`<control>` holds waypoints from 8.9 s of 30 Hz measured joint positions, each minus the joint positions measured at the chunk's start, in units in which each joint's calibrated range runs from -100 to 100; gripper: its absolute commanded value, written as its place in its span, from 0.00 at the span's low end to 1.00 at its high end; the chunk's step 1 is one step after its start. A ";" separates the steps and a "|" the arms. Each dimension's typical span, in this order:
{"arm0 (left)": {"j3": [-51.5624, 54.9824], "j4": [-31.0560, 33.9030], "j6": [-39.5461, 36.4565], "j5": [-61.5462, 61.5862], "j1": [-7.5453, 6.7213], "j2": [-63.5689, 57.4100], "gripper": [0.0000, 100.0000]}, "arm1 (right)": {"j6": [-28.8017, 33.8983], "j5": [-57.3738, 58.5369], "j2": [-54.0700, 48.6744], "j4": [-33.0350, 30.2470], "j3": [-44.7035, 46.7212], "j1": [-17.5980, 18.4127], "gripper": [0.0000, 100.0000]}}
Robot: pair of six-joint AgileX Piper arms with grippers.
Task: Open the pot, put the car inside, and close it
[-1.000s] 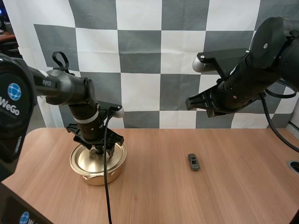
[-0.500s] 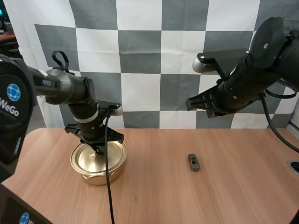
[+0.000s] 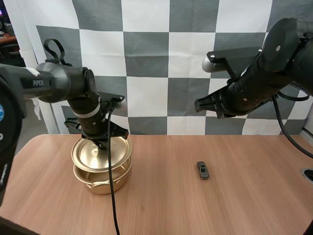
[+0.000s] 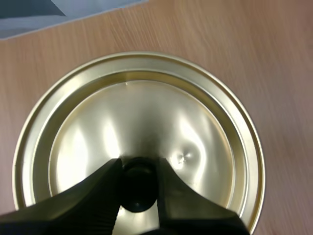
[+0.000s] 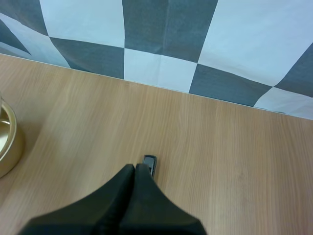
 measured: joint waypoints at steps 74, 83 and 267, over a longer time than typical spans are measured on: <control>-7.22 0.00 4.65 21.96 0.00 -37.44 0.00 | -10.65 -13.87 51.98 2.90 0.13 0.00 1.00; -7.22 0.00 4.65 21.96 0.00 -37.44 0.00 | -10.99 -17.93 54.81 2.32 0.13 0.00 1.00; -24.88 8.99 2.64 22.06 0.15 -66.63 0.00 | -27.71 9.94 68.53 26.59 -38.75 23.66 1.00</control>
